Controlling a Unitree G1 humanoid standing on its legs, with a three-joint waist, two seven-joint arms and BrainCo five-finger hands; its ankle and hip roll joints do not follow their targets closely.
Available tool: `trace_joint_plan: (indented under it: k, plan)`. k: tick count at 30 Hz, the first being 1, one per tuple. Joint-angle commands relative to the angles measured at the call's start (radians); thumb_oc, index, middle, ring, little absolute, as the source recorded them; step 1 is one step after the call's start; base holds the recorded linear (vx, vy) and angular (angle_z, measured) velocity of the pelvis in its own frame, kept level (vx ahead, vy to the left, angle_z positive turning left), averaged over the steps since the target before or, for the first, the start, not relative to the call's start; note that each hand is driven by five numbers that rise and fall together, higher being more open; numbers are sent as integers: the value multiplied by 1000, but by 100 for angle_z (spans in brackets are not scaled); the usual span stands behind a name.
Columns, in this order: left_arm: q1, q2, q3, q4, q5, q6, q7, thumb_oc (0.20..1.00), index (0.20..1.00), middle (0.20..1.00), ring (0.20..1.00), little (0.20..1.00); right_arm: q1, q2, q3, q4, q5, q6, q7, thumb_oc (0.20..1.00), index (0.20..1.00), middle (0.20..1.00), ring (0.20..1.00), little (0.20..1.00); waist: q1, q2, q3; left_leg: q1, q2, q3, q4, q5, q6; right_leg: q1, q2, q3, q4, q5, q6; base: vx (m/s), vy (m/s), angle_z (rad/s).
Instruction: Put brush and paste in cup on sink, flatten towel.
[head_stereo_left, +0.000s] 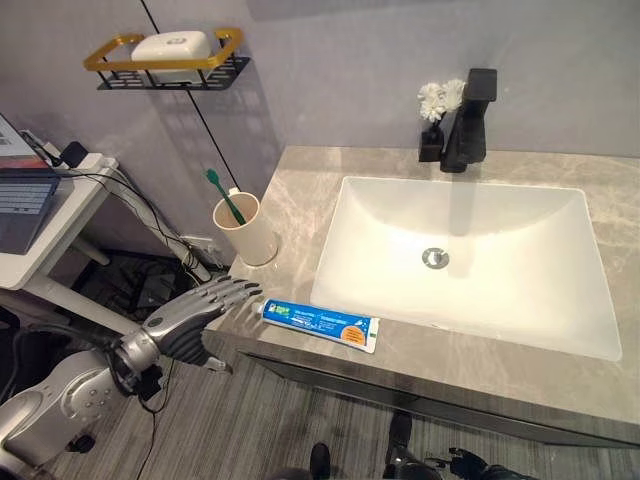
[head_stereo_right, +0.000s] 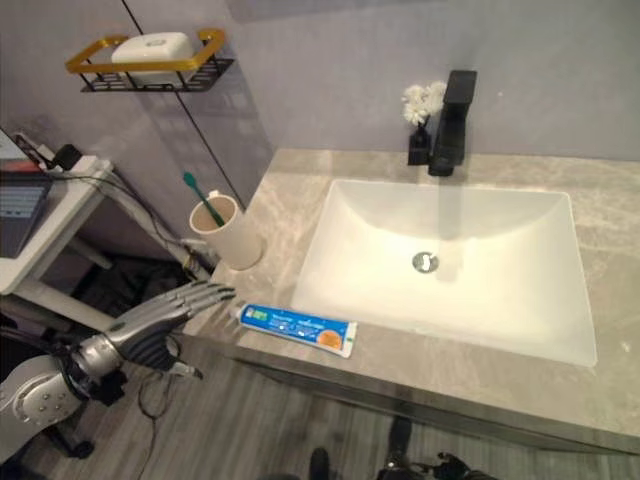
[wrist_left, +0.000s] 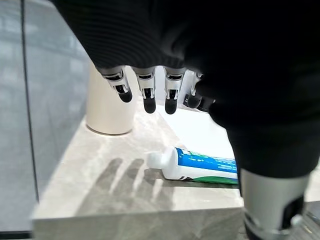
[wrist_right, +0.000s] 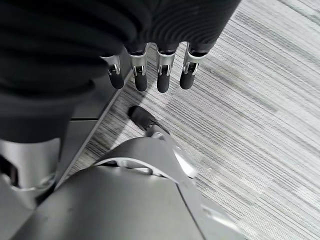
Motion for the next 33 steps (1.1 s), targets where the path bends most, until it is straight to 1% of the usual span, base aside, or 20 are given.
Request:
trace_joint_plan:
  k: [1,2,3,4,7,9,12,19,25,28,31,32,33]
  plan:
    - [-65,9,-23,34,-7,-13,23,1000,1000,1000,1000,1000,-41,19,51,-2,24,14,-18,1000,1000,1000,1000,1000,-15,-17,3,-127,3,18,4,109,-52,111,-46,63,9,-81,87,-14,-4,-20]
    - [-67,9,-26,35,-6,-14,23,1000,1000,1000,1000,1000,-41,19,50,-2,24,14,-18,1000,1000,1000,1000,1000,-14,-17,3,-128,3,18,4,109,-52,110,-45,63,9,-81,87,-8,-20,-15]
    - [-78,12,-44,30,0,-15,14,1000,1000,1000,1000,1000,-46,20,52,-10,40,9,-22,1000,1000,1000,1000,1000,-23,-20,4,-135,5,21,4,112,-53,101,-44,67,9,-78,87,1,-23,-8]
    - [-90,15,-40,3,-8,-10,7,1000,1000,1000,1000,1000,-45,21,49,-12,45,9,-22,1000,1000,1000,1000,1000,-22,-22,3,-140,6,21,4,112,-54,95,-44,70,9,-76,88,0,0,0]
    - [-91,9,-41,-9,-19,-12,4,1000,1000,1000,1000,1000,-55,25,51,-8,44,13,-29,1000,1000,1000,1000,1000,-29,-30,4,-155,8,26,4,115,-56,76,-43,79,9,-72,86,-1,-6,-1]
    - [-107,9,-41,-34,-34,-5,0,1000,1000,1000,1000,1000,-55,21,48,-2,47,18,-33,1000,1000,1000,1000,1000,-32,-40,2,-171,11,28,4,121,-61,60,-43,80,9,-68,85,0,-29,-11]
    - [-121,4,-46,-44,-45,-3,-5,1000,1000,1000,1000,1000,-55,21,39,5,53,20,-35,1000,1000,1000,1000,1000,-34,-45,-1,-183,13,26,4,125,-64,48,-43,79,9,-66,85,9,-20,-7]
    - [-159,-37,-85,-30,-73,6,1,1000,1000,1000,1000,1000,-65,27,45,6,59,24,-37,1000,1000,1000,1000,1000,-40,-62,-2,-208,20,32,4,129,-67,18,-42,89,9,-60,85,0,0,0]
    - [-164,-72,-118,-4,-77,15,3,1000,1000,1000,1000,1000,-78,40,57,-6,72,23,-43,1000,1000,1000,1000,1000,-40,-71,1,-210,25,42,4,127,-67,11,-39,103,9,-62,82,19,-4,-4]
    - [-156,-84,-122,-3,-84,17,5,815,815,815,815,815,-81,43,58,-6,75,23,-47,1000,1000,1000,1000,1000,-38,-71,1,-210,26,43,4,126,-67,7,-37,105,9,-60,82,18,-11,-7]
    - [-151,-82,-132,6,-79,19,2,821,821,821,821,821,-87,44,61,-7,75,22,-52,1000,1000,1000,1000,1000,-36,-71,3,-214,28,44,4,126,-66,3,-37,107,9,-61,81,8,-11,-4]
    - [-151,-79,-142,14,-74,22,-2,849,849,849,849,849,-89,44,65,-9,75,22,-54,1000,1000,1000,1000,1000,-37,-70,5,-217,29,44,4,127,-66,-1,-36,108,9,-60,81,0,0,0]
    - [-152,-80,-143,15,-74,22,-2,853,853,853,853,853,-89,44,65,-8,75,22,-54,1000,1000,1000,1000,1000,-37,-70,5,-217,29,44,4,128,-66,-2,-36,109,9,-60,81,0,0,0]
